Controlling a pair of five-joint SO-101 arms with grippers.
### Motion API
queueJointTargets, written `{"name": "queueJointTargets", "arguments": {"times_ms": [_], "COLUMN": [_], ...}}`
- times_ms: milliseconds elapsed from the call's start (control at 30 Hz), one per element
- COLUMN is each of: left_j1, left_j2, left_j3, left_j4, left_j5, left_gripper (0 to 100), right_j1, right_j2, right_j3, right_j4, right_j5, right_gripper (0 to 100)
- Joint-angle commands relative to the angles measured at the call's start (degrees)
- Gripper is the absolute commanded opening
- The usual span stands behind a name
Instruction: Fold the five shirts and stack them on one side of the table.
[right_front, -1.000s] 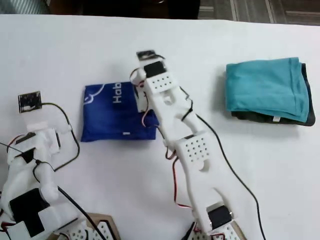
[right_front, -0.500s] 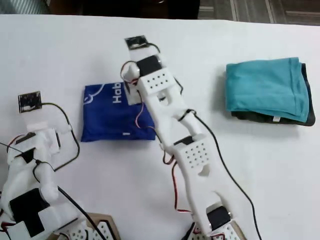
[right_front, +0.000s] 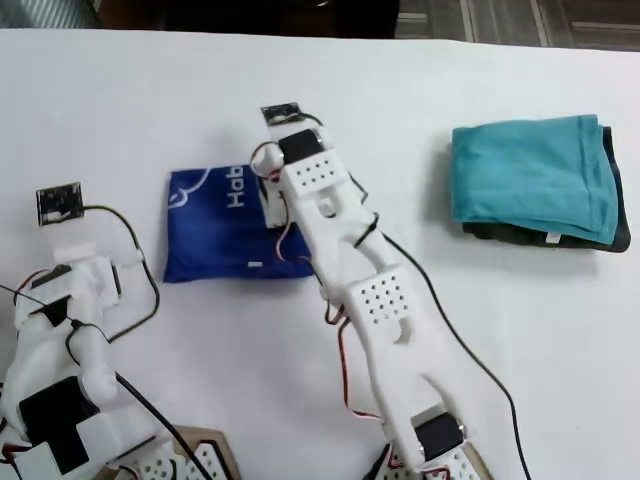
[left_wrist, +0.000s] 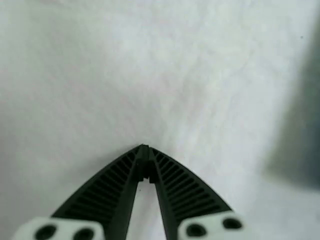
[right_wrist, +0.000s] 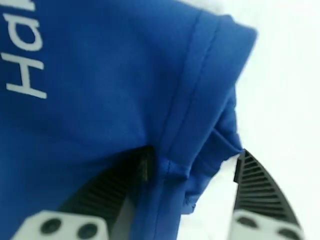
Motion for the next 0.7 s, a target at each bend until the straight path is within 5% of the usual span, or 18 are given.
{"name": "queueJointTargets", "arguments": {"times_ms": [0,267,433,667], "left_j1": [0.5,0.5,0.5,0.5], "left_j2": [-1.1,-1.1,-1.1,-1.1], "left_j3": [-0.2,-0.2,-0.2,-0.2], "left_j4": [-1.0,-1.0,-1.0,-1.0], "left_j5": [0.3,0.3,0.3,0.3], "left_gripper": [3,3,3,3], "right_j1": [1.7,1.6,1.6,3.7], "right_j2": [1.4,1.4,1.1,0.8], "right_j3": [0.0,0.0,0.0,-0.5], "right_j4": [1.0,1.0,1.0,1.1], "right_j5": [-0.2,0.0,10.4,11.6], "right_gripper": [30.7,30.0,0.1,2.0]}}
